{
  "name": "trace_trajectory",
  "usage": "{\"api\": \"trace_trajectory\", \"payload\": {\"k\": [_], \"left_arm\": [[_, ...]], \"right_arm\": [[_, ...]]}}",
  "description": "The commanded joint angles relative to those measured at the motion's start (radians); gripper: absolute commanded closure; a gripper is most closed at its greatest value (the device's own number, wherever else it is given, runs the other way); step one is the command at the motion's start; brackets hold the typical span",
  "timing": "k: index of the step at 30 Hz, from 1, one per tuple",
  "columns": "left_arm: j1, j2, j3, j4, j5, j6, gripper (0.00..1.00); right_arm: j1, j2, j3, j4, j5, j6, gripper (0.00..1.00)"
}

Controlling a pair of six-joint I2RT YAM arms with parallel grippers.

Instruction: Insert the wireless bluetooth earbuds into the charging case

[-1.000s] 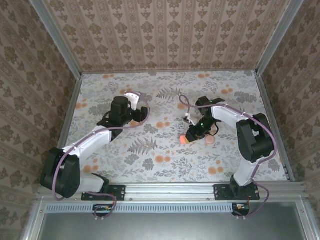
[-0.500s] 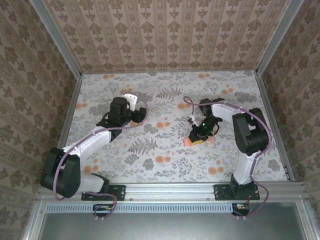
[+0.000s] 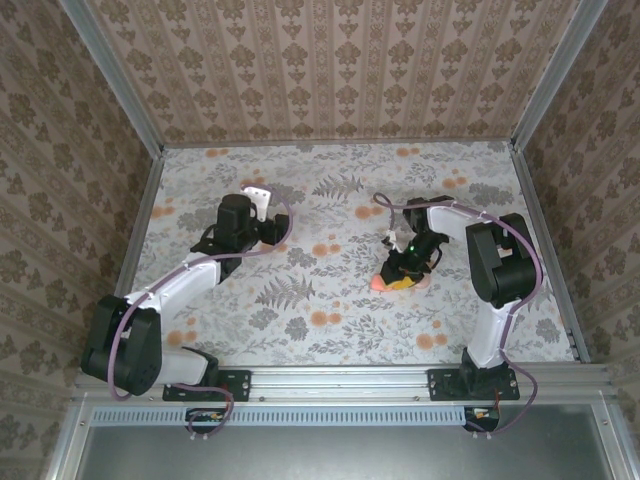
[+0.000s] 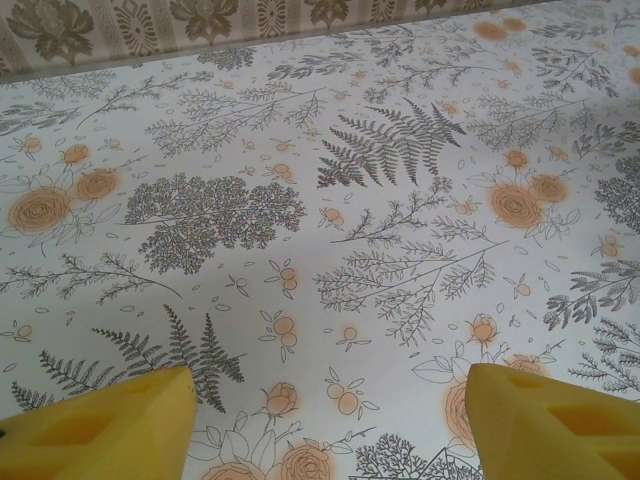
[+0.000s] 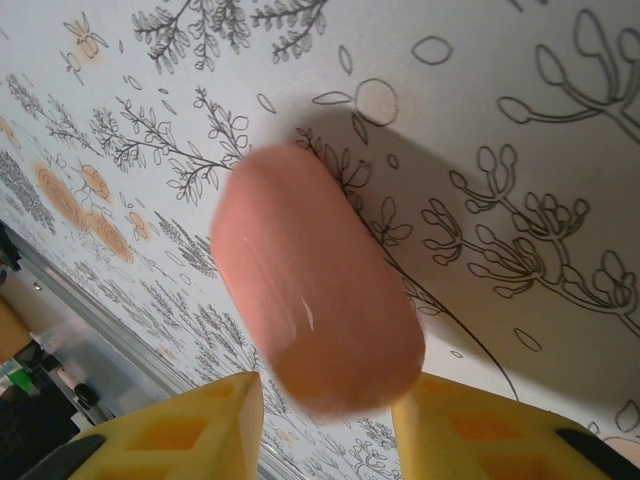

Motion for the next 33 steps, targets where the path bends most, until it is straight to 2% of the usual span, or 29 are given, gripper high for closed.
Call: {"api": "trace_trajectory", "payload": {"k": [1, 12, 16, 20, 22, 25, 26, 27, 29, 31, 32, 33], "left_arm": [[0.010, -0.021, -0.012, -0.001, -0.006, -0.011, 0.28], [0.055, -0.066, -0.015, -0.016, -0.055, 0.031, 0.28], [0.096, -0.083, 0.001, -0.027, -0.099, 0.071, 0.27], [0.152, -0.106, 0.031, -0.044, -0.214, 0.094, 0.24], [0.181, -0.121, 0.033, -0.043, -0.243, 0.115, 0.22], [0.216, -0.140, 0.013, -0.015, -0.280, 0.186, 0.20], [0.231, -0.145, 0.004, 0.000, -0.289, 0.203, 0.19], [0.242, -0.146, -0.007, 0.020, -0.295, 0.211, 0.17], [0.272, -0.144, -0.032, 0.058, -0.302, 0.210, 0.10], [0.294, -0.137, -0.055, 0.088, -0.297, 0.202, 0.07], [0.302, -0.133, -0.070, 0.108, -0.288, 0.201, 0.00], [0.306, -0.129, -0.087, 0.129, -0.285, 0.201, 0.00]], "right_arm": [[-0.008, -0.011, 0.006, -0.041, 0.055, 0.010, 0.59], [-0.015, -0.117, 0.035, 0.013, 0.119, 0.028, 0.54], [-0.014, -0.223, 0.001, 0.145, 0.108, 0.100, 0.53], [-0.014, -0.370, -0.074, 0.380, 0.137, 0.196, 0.49], [-0.015, -0.448, -0.131, 0.524, 0.183, 0.225, 0.44], [-0.015, -0.578, -0.257, 0.744, 0.294, 0.248, 0.27], [-0.016, -0.613, -0.316, 0.823, 0.339, 0.249, 0.19], [-0.017, -0.639, -0.363, 0.884, 0.378, 0.249, 0.00], [-0.025, -0.687, -0.461, 0.996, 0.468, 0.250, 0.00], [-0.034, -0.719, -0.525, 1.063, 0.543, 0.243, 0.00], [-0.040, -0.732, -0.554, 1.091, 0.576, 0.239, 0.00], [-0.045, -0.742, -0.575, 1.111, 0.604, 0.234, 0.00]]}}
